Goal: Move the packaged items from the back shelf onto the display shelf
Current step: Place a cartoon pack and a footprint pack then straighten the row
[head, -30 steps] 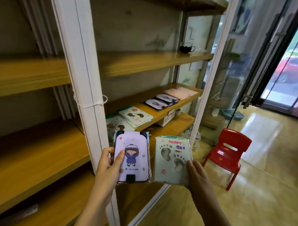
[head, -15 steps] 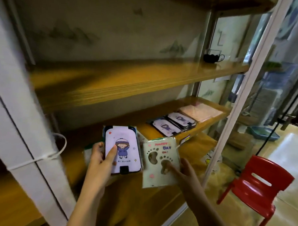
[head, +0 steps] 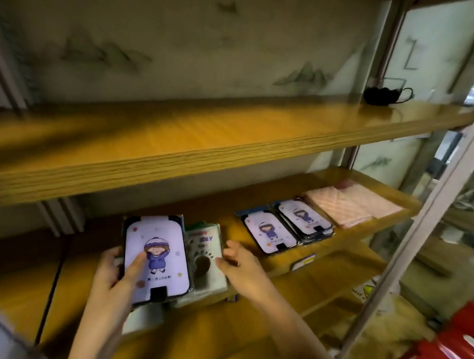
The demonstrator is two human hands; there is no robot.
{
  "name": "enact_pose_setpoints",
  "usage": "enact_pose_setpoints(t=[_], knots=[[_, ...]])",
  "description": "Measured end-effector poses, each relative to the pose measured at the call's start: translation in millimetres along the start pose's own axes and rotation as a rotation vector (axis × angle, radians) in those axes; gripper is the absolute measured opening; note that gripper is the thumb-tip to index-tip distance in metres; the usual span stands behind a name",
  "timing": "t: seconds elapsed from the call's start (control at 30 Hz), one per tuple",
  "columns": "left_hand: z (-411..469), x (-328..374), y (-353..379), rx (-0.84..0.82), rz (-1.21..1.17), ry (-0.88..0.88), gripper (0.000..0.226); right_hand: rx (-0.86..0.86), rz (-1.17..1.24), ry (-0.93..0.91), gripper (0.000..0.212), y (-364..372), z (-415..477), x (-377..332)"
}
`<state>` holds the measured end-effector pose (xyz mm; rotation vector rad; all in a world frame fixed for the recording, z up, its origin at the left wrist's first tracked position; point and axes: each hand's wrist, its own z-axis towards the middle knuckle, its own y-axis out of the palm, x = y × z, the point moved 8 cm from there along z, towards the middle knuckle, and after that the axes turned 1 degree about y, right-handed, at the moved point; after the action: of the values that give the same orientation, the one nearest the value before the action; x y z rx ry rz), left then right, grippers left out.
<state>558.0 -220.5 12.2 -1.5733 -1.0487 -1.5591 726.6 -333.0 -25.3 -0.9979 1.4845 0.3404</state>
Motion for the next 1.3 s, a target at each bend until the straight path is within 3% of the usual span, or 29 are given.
enact_pose_setpoints(t=[0.1,0.37,0.47,0.63,0.77,0.9,1.1,1.2,1.3], knots=[[-1.6,-6.3,30.8,0.035,0.050,0.032,0.020,-0.060,-0.085,-0.092,0.055,-33.0,4.3,1.0],[-11.3,-22.4,159.0,0.053,0.074,0.034,0.007,-0.057,-0.111,-0.221,0.029,-166.2,24.1,25.0],[-3.1,-32.1,195.3,0.089,0.178,0.071,0.007,-0.077,-0.117,-0.231,0.028,-196.9,33.6,35.1],[21.5,-54.2,223.9,0.143,0.320,0.034,0.034,-0.152,-0.118,-0.226,0.031,-213.7,44.9,45.0],[25.1,-56.6,234.9,0.117,0.400,0.025,0.036,-0.214,-0.120,-0.227,0.028,-211.6,50.0,43.3],[17.2,-46.9,223.6,0.173,0.546,0.079,0.048,-0.280,-0.110,-0.246,0.025,-199.2,51.7,37.5],[-19.0,-19.2,161.4,0.314,0.722,0.243,0.036,-0.437,-0.110,-0.284,0.025,-143.6,50.3,17.2],[-32.1,-21.2,106.0,0.393,0.724,0.175,0.035,-0.558,-0.122,-0.228,0.029,-97.9,42.8,12.3],[-33.0,-30.6,56.3,0.438,0.813,0.086,0.040,-0.629,-0.162,-0.134,0.049,-54.5,35.9,12.9]])
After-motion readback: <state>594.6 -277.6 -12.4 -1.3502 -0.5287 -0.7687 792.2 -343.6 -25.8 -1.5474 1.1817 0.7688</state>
